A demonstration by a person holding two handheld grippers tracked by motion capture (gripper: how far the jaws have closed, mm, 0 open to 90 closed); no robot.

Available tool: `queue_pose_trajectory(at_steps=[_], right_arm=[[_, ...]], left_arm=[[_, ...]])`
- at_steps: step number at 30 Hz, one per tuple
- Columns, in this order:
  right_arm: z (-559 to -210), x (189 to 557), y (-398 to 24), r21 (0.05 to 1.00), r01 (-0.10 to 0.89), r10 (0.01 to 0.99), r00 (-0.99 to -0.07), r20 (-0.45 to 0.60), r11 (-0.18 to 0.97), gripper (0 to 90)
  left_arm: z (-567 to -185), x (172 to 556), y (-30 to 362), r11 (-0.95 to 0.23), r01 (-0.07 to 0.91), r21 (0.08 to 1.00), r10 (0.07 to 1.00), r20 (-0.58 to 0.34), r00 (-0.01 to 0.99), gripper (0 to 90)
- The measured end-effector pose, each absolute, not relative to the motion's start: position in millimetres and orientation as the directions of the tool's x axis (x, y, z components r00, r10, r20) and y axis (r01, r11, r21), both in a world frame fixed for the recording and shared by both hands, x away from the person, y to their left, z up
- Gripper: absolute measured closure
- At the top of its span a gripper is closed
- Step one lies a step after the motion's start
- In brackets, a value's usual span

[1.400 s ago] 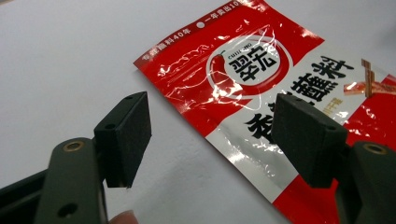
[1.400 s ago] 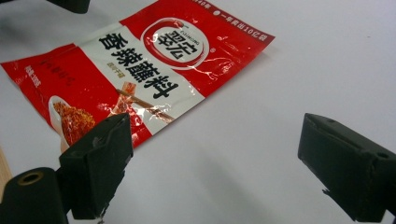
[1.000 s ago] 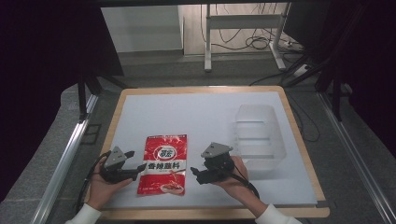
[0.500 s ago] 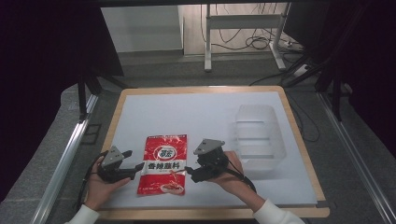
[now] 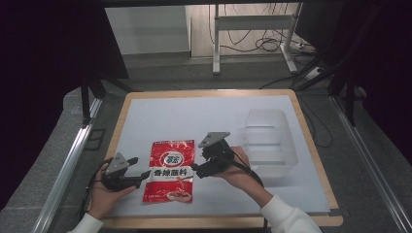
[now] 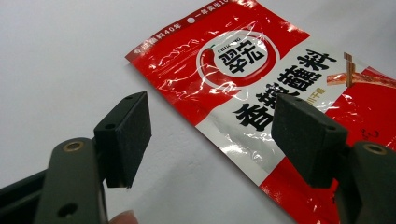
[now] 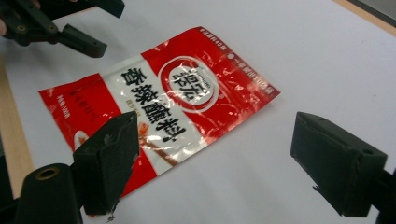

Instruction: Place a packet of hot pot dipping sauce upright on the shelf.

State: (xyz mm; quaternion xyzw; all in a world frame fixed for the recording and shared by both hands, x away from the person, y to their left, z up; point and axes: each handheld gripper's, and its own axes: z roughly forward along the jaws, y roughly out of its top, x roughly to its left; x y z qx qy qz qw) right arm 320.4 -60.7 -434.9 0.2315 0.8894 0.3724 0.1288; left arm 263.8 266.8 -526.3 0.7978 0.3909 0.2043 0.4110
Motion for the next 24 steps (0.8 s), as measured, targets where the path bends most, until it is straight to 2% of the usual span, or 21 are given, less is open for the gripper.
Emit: queue_pose_trajectory(at_steps=[20, 24], right_arm=[[-429.8, 365.4, -44.6, 0.674, 0.357, 0.498, -0.867, -0.020, 0.647, 14.5], [-431.9, 376.6, -38.5, 0.663, 0.340, 0.473, -0.881, -0.024, 0.667, 17.7]], left_arm=[[-525.7, 262.0, 266.9, -0.358, 0.464, 0.810, 0.793, 0.002, 0.609, 28.3], [-525.1, 261.4, 267.5, -0.354, 0.465, 0.811, 0.795, 0.000, 0.606, 28.3]])
